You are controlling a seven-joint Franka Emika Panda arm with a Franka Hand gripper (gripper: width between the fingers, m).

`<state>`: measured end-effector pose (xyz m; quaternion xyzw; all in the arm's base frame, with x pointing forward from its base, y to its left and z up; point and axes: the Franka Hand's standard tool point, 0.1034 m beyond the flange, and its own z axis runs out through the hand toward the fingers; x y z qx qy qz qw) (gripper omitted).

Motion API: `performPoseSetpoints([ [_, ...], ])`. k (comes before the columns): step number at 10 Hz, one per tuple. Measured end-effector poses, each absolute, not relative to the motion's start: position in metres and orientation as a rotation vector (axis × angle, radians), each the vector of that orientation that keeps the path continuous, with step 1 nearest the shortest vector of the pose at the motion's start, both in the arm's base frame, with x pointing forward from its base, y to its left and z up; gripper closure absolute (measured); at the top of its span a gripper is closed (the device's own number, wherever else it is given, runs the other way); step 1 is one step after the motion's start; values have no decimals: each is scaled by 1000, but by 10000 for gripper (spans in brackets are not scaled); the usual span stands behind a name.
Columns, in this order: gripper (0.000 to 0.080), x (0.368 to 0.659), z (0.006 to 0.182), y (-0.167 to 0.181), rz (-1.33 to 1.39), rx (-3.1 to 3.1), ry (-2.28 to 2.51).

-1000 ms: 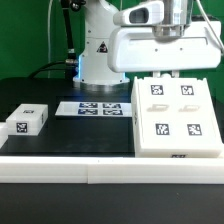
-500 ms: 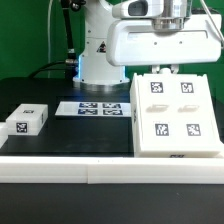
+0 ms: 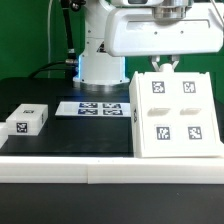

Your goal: Assemble cabinet

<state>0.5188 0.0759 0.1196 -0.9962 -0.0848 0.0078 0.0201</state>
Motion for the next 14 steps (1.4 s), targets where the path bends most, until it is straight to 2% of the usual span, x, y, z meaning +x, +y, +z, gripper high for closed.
performPoseSetpoints([
  [4, 798, 521, 121, 77, 31, -3090, -267],
  [9, 798, 537, 137, 77, 37, -3087, -277],
  [11, 798, 536, 134, 80, 48, -3086, -286],
  [13, 798, 536, 123, 78, 69, -3072, -381],
  [14, 798, 539, 125, 77, 58, -3069, -400],
])
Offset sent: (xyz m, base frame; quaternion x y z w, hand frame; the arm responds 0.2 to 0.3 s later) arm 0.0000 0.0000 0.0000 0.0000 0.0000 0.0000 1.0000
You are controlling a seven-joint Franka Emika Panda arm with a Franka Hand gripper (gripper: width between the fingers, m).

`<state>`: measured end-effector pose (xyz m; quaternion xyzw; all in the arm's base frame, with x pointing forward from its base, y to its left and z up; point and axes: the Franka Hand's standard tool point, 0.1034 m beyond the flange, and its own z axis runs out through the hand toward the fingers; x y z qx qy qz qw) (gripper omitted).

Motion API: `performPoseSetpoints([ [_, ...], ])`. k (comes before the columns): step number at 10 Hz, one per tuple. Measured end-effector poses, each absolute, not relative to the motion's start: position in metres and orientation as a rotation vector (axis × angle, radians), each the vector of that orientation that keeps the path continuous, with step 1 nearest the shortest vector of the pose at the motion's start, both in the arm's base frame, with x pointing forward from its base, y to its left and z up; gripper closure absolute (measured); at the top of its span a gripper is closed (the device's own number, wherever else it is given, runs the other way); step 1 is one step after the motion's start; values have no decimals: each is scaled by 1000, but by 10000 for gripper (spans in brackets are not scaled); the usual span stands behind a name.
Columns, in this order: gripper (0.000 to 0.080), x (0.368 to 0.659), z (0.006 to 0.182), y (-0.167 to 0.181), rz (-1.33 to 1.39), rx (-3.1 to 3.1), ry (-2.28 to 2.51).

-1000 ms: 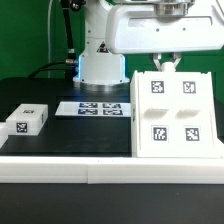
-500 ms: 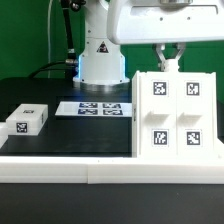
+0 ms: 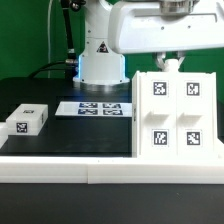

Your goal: Assemble cabinet

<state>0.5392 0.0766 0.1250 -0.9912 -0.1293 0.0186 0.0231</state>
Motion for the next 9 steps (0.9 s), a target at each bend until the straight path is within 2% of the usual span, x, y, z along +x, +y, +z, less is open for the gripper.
performPoseSetpoints([
  [3, 798, 549, 129, 84, 12, -3082, -329],
  [9, 798, 549, 128, 87, 4, -3081, -333],
])
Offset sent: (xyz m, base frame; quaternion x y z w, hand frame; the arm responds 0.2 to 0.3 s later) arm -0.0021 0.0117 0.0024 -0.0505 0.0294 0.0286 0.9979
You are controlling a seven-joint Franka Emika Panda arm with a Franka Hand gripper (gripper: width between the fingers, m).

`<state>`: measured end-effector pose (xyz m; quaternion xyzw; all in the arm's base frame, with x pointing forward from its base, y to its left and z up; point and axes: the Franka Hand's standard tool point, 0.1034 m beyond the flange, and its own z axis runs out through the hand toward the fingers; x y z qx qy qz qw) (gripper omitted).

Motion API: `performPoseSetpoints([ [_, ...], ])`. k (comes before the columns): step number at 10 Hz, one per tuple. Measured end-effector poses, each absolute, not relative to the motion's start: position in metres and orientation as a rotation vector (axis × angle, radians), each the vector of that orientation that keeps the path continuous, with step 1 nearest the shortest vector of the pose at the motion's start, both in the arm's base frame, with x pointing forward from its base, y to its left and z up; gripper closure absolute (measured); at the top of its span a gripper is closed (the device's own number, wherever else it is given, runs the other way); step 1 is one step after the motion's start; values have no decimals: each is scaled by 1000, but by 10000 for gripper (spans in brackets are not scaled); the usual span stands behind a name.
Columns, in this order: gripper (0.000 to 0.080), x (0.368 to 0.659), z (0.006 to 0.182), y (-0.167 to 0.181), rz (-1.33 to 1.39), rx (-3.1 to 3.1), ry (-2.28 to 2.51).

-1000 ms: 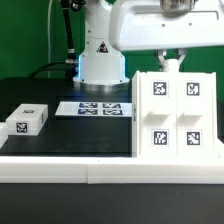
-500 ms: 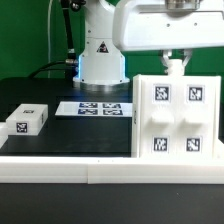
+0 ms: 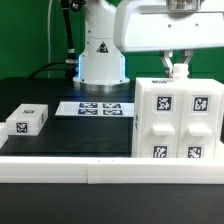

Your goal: Assemble cabinet

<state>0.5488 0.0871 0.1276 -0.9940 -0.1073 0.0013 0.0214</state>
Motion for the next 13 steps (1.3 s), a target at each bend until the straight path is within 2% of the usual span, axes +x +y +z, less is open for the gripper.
performPoseSetpoints([
  [2, 778, 549, 128, 87, 4, -3081, -333],
  [3, 583, 549, 127, 87, 4, -3081, -333],
  [4, 583, 549, 127, 87, 5, -3081, -333],
  [5, 411, 549, 127, 87, 5, -3081, -333],
  [6, 206, 549, 127, 87, 5, -3081, -333],
  [7, 206, 549, 127, 87, 5, -3081, -333],
  [8, 56, 549, 127, 87, 5, -3081, -333],
  [9, 56, 548, 127, 85, -4, -3081, -318],
  [10, 11, 534, 122, 75, -14, -3089, -261],
  [11, 2, 516, 118, 67, 13, -3097, -207],
  [13, 2, 501, 106, 52, 16, -3106, -182],
])
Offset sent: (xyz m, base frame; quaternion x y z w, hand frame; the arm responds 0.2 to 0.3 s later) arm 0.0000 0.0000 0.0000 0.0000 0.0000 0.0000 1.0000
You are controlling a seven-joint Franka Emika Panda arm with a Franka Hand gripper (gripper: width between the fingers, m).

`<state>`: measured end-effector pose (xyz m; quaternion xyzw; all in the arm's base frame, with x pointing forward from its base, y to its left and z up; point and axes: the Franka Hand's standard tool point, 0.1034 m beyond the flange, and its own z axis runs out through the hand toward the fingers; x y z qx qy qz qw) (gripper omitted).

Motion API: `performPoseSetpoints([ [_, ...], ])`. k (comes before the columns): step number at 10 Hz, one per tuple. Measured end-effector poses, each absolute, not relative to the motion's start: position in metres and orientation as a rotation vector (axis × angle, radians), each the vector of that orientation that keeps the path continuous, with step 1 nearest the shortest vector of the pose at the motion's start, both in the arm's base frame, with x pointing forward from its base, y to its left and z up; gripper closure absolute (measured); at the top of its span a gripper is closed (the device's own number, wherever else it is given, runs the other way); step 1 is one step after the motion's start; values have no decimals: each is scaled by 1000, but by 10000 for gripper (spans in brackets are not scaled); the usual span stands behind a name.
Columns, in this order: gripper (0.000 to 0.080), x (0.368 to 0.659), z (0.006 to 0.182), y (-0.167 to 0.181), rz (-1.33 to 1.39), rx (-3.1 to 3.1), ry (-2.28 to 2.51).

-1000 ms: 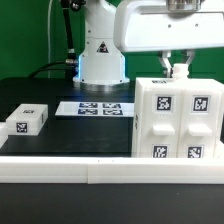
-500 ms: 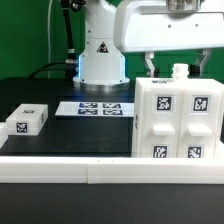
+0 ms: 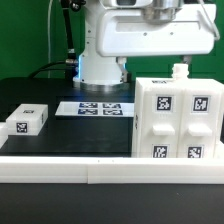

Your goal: Assemble cabinet

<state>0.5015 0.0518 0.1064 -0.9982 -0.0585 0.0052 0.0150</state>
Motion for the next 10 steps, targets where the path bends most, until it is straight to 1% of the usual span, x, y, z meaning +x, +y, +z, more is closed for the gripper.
performPoseSetpoints([
  [1, 2, 493, 98, 38, 5, -3112, -189],
  [6, 2, 491, 96, 33, 17, -3113, -195],
  [7, 2, 490, 95, 21, 20, -3115, -198],
  [10, 2, 475, 85, -51, 42, -3116, -265],
])
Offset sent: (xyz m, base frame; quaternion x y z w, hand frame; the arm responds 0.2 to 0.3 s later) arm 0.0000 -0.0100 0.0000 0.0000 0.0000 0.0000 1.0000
